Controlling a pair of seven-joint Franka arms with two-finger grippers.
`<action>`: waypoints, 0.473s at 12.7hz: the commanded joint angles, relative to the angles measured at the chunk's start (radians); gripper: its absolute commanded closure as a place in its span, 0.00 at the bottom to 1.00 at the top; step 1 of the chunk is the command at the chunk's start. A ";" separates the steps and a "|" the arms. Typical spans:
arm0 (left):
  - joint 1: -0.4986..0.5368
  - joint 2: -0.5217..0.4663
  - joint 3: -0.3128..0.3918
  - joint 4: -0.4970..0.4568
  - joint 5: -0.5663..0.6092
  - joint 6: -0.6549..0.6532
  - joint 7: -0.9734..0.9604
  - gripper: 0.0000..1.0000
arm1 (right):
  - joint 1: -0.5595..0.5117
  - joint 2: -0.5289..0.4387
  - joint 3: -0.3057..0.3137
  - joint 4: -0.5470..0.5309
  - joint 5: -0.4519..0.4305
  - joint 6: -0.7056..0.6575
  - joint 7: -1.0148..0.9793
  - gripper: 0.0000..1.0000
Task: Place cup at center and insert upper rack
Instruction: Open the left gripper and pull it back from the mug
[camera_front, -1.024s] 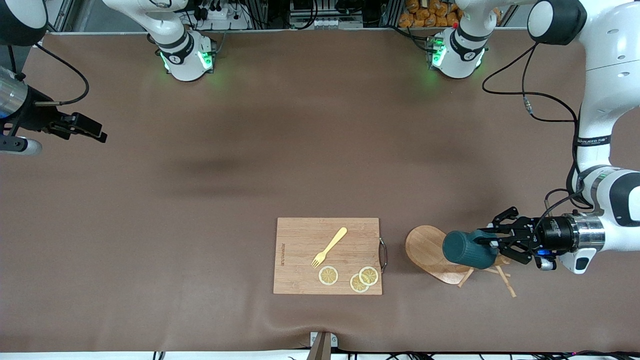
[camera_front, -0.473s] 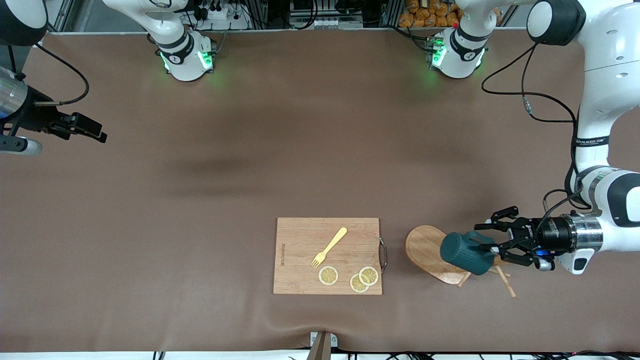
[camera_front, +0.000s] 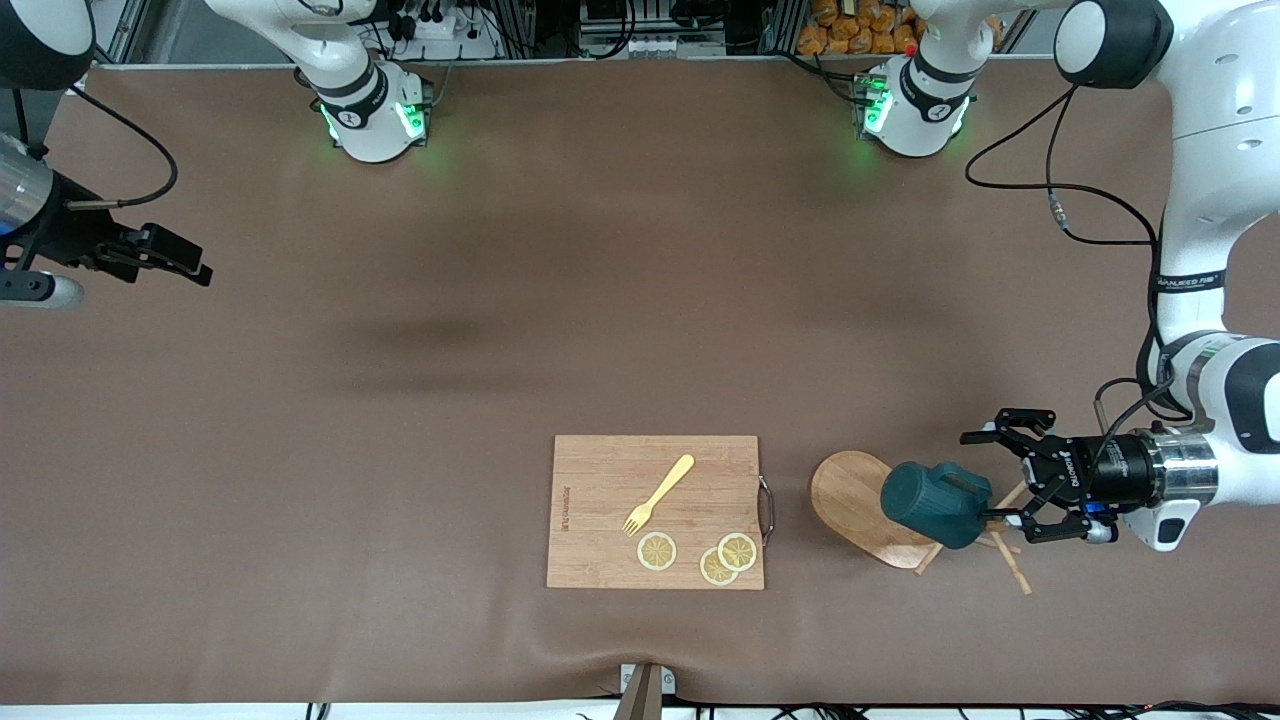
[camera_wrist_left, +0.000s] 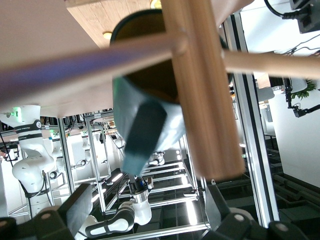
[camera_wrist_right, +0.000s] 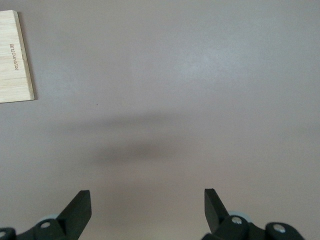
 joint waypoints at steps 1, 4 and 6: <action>0.005 -0.064 -0.002 -0.014 -0.006 -0.002 -0.038 0.00 | -0.023 -0.033 0.016 -0.030 -0.007 0.013 -0.014 0.00; 0.004 -0.129 -0.002 -0.016 0.025 -0.005 -0.061 0.00 | -0.032 -0.028 0.015 -0.033 -0.010 0.021 -0.026 0.00; -0.001 -0.172 -0.004 -0.018 0.094 -0.014 -0.069 0.00 | -0.036 -0.028 0.013 -0.030 -0.010 0.022 -0.028 0.00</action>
